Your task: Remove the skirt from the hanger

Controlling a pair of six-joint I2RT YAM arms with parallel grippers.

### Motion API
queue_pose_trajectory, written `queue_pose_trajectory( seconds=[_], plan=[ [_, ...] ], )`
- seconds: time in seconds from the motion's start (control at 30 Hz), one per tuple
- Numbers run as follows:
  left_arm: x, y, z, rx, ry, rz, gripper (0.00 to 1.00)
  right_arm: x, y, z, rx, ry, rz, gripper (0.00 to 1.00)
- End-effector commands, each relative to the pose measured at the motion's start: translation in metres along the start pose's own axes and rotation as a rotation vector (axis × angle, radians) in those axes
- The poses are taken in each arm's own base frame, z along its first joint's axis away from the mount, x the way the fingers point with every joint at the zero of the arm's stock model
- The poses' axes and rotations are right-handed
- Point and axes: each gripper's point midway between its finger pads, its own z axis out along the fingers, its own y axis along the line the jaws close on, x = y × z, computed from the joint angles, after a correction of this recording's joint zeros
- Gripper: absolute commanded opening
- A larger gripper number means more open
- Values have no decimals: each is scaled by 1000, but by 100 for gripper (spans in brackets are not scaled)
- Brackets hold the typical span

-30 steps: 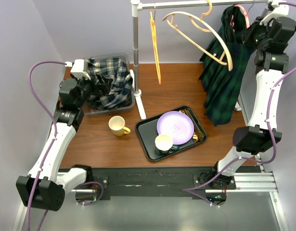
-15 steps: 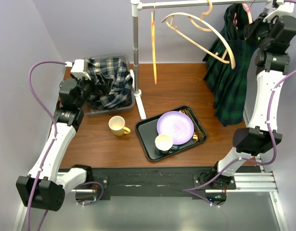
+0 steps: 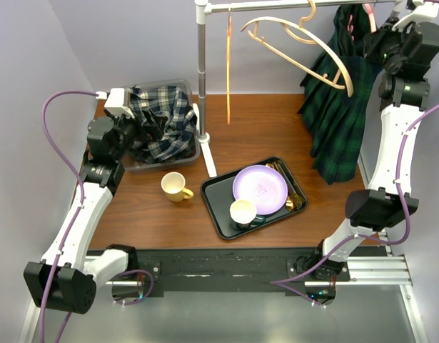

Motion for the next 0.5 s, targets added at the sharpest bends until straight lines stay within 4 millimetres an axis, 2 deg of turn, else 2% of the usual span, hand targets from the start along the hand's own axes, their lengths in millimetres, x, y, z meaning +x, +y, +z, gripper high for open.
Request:
queue_pose_trajectory(
  seconds=[0.0,0.2,0.3,0.37,0.4,0.47],
  plan=[
    [-15,-7,-3,26,-59,8,100,-125,31,-56,-45,-365,-77,0],
    [-15,-7,-3,25,-61,9,100,-127,32,-70,-27,-353,-82,0],
    [-18,-4,-4,6,-72,16,100,-115,26,-82,20,-291,-77,0],
    [-29,-5,-7,1,-92,33,100,-100,19,-88,59,-227,-59,0],
    [-36,-9,-8,16,-106,41,100,-98,20,-96,66,-212,-54,0],
    [-48,-18,-12,51,-135,37,100,-78,15,-104,100,-129,-34,0]
  ],
)
